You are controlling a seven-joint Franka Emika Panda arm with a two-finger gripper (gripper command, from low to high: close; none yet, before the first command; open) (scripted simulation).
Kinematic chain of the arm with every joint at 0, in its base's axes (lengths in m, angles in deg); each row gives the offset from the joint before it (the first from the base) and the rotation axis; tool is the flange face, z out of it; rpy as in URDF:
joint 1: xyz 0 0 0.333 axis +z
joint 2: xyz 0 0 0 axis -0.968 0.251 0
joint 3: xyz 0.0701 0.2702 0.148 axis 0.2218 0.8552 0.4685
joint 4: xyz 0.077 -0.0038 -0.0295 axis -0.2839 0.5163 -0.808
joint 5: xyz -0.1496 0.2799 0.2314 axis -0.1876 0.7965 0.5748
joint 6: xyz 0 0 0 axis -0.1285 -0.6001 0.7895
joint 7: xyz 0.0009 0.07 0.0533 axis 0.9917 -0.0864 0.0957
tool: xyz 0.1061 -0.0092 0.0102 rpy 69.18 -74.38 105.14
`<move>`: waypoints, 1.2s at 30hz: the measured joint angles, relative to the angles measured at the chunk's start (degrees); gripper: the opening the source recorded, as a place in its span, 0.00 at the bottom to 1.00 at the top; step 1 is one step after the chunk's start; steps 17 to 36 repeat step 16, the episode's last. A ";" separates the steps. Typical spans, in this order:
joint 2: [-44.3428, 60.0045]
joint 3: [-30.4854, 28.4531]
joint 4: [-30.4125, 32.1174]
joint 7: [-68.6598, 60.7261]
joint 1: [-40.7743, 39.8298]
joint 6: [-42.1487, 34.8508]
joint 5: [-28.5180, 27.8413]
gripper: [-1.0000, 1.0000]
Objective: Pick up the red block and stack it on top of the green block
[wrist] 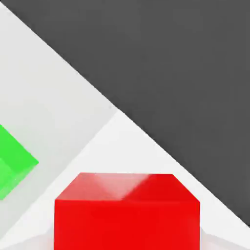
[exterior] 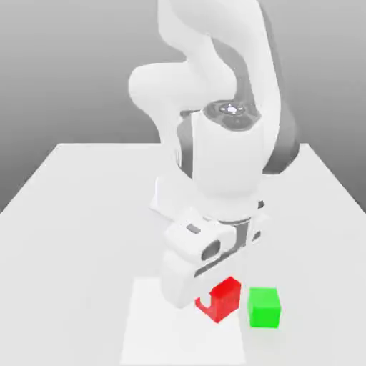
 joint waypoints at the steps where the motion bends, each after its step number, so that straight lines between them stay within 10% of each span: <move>1: -0.84 0.64 0.70 -1.85 0.87 -0.15 0.06 0.00; 12: 2.07 1.98 5.06 -14.46 7.52 7.03 0.57 0.00; 13: 4.04 1.61 4.99 -14.02 7.67 8.90 -0.05 1.00; 36: 4.04 1.61 4.99 -14.02 7.67 8.90 -0.05 1.00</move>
